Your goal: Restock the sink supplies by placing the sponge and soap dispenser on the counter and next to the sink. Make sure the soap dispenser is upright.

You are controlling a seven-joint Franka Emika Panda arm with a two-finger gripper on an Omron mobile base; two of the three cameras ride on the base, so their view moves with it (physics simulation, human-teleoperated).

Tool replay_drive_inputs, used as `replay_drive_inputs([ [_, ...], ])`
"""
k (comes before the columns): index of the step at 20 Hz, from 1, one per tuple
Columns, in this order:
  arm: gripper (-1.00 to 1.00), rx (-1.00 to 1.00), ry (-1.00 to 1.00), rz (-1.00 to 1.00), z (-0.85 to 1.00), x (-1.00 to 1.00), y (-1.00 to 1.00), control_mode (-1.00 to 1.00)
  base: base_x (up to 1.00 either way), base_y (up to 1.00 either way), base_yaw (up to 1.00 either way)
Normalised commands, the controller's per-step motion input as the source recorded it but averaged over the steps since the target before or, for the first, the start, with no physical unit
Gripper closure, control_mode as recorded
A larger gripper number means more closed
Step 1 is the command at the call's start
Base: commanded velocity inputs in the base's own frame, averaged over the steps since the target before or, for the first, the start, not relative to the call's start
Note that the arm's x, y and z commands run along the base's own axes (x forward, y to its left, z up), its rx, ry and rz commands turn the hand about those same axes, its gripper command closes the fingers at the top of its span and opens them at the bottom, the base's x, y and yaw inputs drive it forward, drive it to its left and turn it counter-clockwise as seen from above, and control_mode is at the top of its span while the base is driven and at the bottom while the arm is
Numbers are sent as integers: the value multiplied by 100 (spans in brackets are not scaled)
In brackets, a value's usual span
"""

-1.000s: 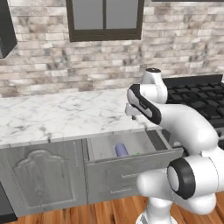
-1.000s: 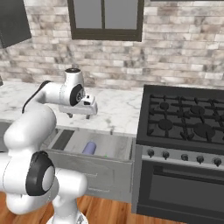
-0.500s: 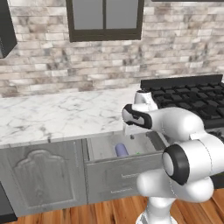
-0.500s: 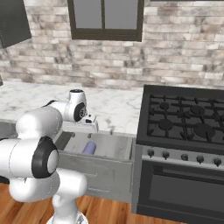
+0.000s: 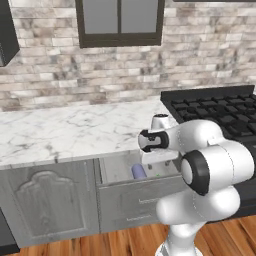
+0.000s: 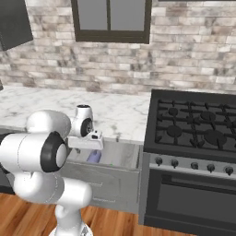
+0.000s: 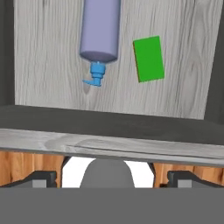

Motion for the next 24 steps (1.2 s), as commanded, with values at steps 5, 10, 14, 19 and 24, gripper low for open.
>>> replay_drive_inputs([
  [5,-100,0,-4,0,-21,-2,1,-100,0,0,0],
  [10,-100,0,-2,-1,-23,19,0,-100,0,0,0],
  [14,-100,0,0,0,-31,30,0,-100,0,0,0],
  [19,-100,0,0,0,-32,25,1,-100,0,0,0],
  [24,-100,0,0,0,-30,8,6,-100,0,0,0],
])
